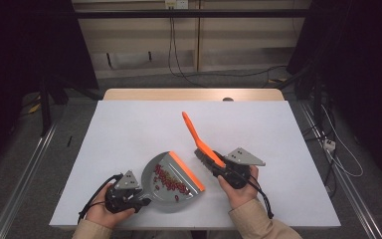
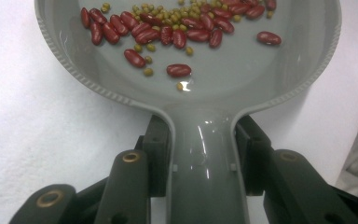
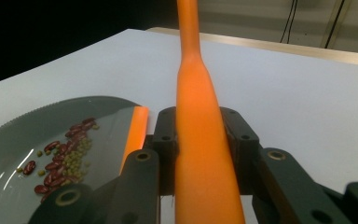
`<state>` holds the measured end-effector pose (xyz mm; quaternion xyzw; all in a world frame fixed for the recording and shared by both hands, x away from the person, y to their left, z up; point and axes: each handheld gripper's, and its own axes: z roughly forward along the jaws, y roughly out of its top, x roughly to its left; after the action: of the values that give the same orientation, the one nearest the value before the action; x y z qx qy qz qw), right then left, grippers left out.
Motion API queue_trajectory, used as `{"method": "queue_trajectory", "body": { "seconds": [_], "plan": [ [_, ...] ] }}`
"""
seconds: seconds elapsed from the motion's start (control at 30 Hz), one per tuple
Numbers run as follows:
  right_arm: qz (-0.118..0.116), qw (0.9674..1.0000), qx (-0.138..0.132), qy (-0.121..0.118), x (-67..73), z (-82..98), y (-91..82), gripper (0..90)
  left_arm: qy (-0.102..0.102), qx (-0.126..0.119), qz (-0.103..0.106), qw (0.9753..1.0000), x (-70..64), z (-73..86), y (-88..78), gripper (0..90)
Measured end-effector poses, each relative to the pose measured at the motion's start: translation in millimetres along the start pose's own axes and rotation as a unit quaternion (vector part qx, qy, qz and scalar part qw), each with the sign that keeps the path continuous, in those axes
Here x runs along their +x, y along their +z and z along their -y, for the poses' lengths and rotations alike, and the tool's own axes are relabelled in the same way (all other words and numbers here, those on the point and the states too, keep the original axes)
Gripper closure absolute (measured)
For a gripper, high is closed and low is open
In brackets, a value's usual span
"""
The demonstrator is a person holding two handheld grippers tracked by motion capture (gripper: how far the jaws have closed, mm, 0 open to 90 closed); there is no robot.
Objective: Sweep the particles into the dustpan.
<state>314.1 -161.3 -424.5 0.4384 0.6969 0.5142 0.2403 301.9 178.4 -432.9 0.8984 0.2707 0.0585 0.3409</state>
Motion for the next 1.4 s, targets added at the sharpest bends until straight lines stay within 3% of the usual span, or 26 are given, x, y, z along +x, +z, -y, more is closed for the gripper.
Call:
{"method": "queue_trajectory", "body": {
  "seconds": [0.27, 0.5, 0.7, 0.73, 0.87, 1.4],
  "plan": [
    [0.005, 1.0000, -0.005, 0.006, -11.8, -2.8, -4.4, 70.5, -0.031, -0.022, -0.024, 0.9990, 9.0, -1.3, -5.7, 63.5],
    [0.012, 0.9999, -0.001, 0.002, -18.9, -3.2, -5.1, 70.5, -0.070, -0.035, -0.057, 0.9953, 21.9, -1.1, -10.8, 63.5],
    [0.016, 0.9999, -0.002, 0.005, -24.4, -2.8, -7.4, 70.5, -0.100, -0.039, -0.095, 0.9898, 38.1, -0.3, -11.2, 63.5],
    [0.016, 0.9999, -0.003, 0.005, -25.1, -2.9, -7.7, 70.5, -0.111, -0.047, -0.100, 0.9877, 40.0, 0.2, -10.1, 63.5],
    [0.020, 0.9998, -0.004, 0.005, -26.8, -3.3, -9.0, 70.5, -0.132, -0.046, -0.120, 0.9830, 49.7, 1.8, -9.7, 63.5],
    [0.018, 0.9998, -0.007, 0.007, -29.3, -3.8, -10.5, 70.6, -0.187, -0.045, -0.179, 0.9648, 77.2, 1.9, 0.2, 63.4]
  ]
}}
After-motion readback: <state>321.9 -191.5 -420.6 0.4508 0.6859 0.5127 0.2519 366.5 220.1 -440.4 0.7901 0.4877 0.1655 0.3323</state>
